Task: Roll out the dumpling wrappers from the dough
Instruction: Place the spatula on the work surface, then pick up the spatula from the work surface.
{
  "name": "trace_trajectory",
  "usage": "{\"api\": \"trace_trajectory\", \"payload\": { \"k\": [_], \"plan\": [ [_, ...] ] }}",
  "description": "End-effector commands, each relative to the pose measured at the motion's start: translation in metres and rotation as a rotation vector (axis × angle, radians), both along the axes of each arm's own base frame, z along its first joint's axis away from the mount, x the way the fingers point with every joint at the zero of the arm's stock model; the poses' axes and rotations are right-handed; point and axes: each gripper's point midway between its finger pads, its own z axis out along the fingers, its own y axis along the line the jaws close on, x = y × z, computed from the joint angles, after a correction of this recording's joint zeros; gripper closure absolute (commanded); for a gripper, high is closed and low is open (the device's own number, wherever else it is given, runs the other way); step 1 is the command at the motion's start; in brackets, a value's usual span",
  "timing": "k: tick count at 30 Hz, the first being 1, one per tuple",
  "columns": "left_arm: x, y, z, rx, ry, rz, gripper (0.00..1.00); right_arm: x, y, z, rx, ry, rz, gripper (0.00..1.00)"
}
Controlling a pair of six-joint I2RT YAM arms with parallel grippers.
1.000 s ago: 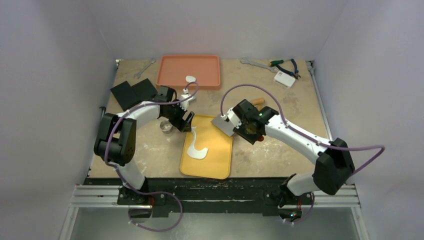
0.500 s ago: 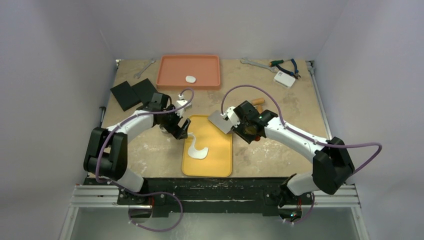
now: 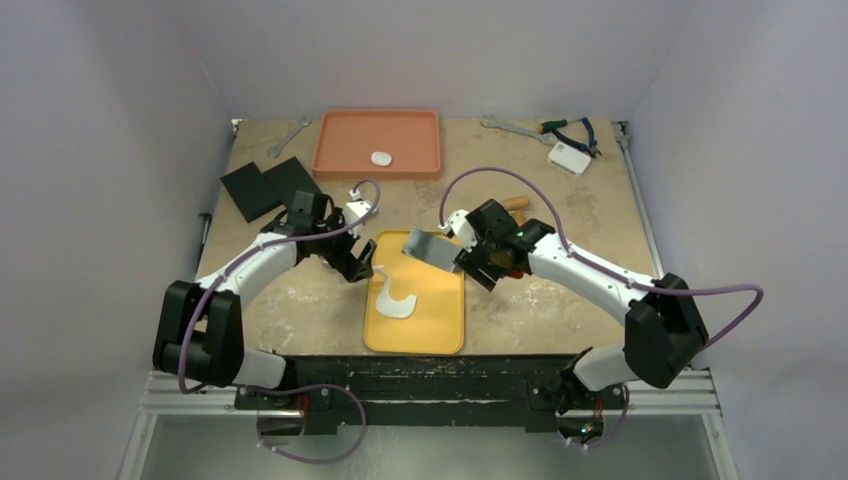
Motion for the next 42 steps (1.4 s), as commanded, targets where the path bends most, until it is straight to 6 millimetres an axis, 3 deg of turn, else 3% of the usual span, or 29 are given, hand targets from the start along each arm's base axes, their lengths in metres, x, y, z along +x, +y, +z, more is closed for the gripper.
{"api": "trace_trajectory", "payload": {
  "k": [1, 4, 6, 10, 13, 17, 19, 22, 24, 27, 30, 33, 37, 39, 40, 41, 42],
  "plan": [
    [-0.006, -0.006, 0.025, -0.048, -0.068, -0.064, 0.01, 0.017, 0.025, 0.037, 0.129, -0.103, 0.032, 0.26],
    [-0.013, -0.005, 0.036, -0.053, -0.074, -0.074, 0.01, 0.02, 0.04, 0.061, 0.232, -0.16, 0.066, 0.18],
    [-0.016, -0.003, 0.04, -0.046, -0.063, -0.059, 0.01, 0.021, 0.058, 0.086, 0.353, -0.239, 0.131, 0.17],
    [-0.017, -0.005, 0.055, -0.056, -0.044, -0.058, 0.01, -0.002, 0.101, 0.138, 0.685, -0.405, 0.309, 0.13],
    [-0.016, -0.009, 0.062, -0.081, 0.0, -0.041, 0.01, -0.02, 0.118, 0.157, 0.842, -0.505, 0.386, 0.1],
    [-0.022, -0.016, 0.068, -0.118, -0.018, -0.094, 0.01, -0.047, 0.139, 0.161, 0.956, -0.572, 0.532, 0.1],
    [-0.031, -0.017, 0.066, -0.124, 0.009, -0.138, 0.01, -0.065, 0.149, 0.156, 0.949, -0.661, 0.669, 0.08],
    [-0.052, -0.022, 0.067, -0.153, 0.048, -0.237, 0.01, -0.079, 0.156, 0.171, 0.974, -0.88, 0.835, 0.01],
    [-0.053, -0.023, 0.078, -0.167, 0.025, -0.257, 0.01, -0.071, 0.162, 0.18, 0.97, -0.949, 0.834, 0.01],
    [-0.059, -0.03, 0.097, -0.196, 0.011, -0.353, 0.01, -0.054, 0.17, 0.173, 0.899, -0.924, 0.811, 0.01],
    [-0.049, -0.063, 0.12, -0.23, -0.076, -0.33, 0.01, -0.056, 0.174, 0.163, 0.891, -0.887, 0.832, 0.01],
    [-0.058, -0.097, 0.142, -0.242, -0.232, -0.373, 0.01, -0.056, 0.167, 0.167, 0.923, -0.857, 0.766, 0.01],
    [-0.026, -0.097, 0.178, -0.258, -0.405, -0.283, 0.01, -0.046, 0.146, 0.167, 0.844, -0.868, 0.669, 0.01],
    [-0.034, -0.105, 0.192, -0.337, -0.395, -0.291, 0.01, -0.046, 0.14, 0.164, 0.813, -0.851, 0.657, 0.01],
    [-0.042, -0.104, 0.184, -0.343, -0.365, -0.302, 0.01, -0.045, 0.138, 0.165, 0.802, -0.845, 0.647, 0.01],
    [-0.046, -0.097, 0.162, -0.302, -0.352, -0.306, 0.01, -0.045, 0.135, 0.165, 0.796, -0.841, 0.63, 0.01],
    [-0.036, -0.076, 0.127, -0.187, -0.356, -0.24, 0.01, -0.045, 0.132, 0.165, 0.791, -0.837, 0.62, 0.01]
  ]
}}
